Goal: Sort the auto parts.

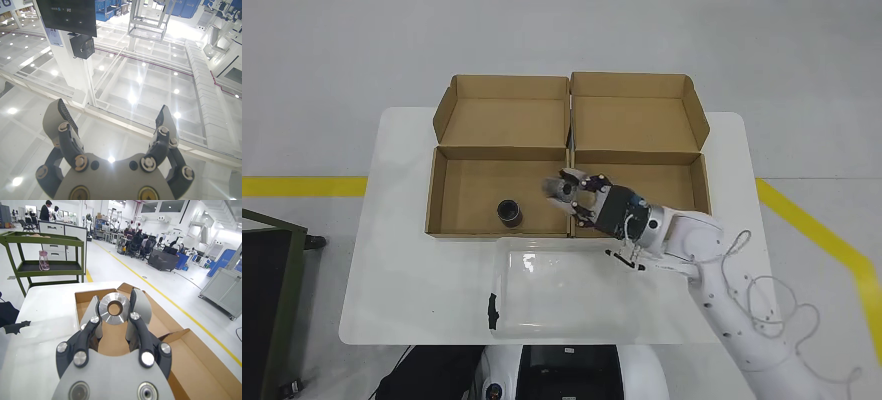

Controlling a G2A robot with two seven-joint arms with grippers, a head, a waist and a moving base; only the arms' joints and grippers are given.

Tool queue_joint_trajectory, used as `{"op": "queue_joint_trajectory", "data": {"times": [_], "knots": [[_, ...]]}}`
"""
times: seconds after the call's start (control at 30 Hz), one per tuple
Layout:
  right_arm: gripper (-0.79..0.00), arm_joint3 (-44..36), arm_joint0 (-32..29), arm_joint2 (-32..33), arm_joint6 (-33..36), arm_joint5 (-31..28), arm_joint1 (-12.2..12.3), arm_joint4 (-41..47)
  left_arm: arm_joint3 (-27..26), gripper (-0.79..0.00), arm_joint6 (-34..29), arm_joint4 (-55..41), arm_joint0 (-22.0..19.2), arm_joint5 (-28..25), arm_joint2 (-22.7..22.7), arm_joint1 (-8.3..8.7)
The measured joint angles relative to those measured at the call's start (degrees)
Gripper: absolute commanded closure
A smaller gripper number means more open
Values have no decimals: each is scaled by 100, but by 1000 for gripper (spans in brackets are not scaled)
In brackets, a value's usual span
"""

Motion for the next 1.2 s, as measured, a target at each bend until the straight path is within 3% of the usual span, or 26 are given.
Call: {"op": "queue_joint_trajectory", "data": {"times": [0.3,0.8,1.2], "knots": [[0,443,315,-348,765,267,-113,227,0,-785,0,0,0,0,0,0],[0,1166,1175,-1098,2506,57,-373,859,0,-785,0,0,0,0,0,0],[0,1868,1747,-1587,3327,273,-624,1266,0,-785,0,0,0,0,0,0]]}}
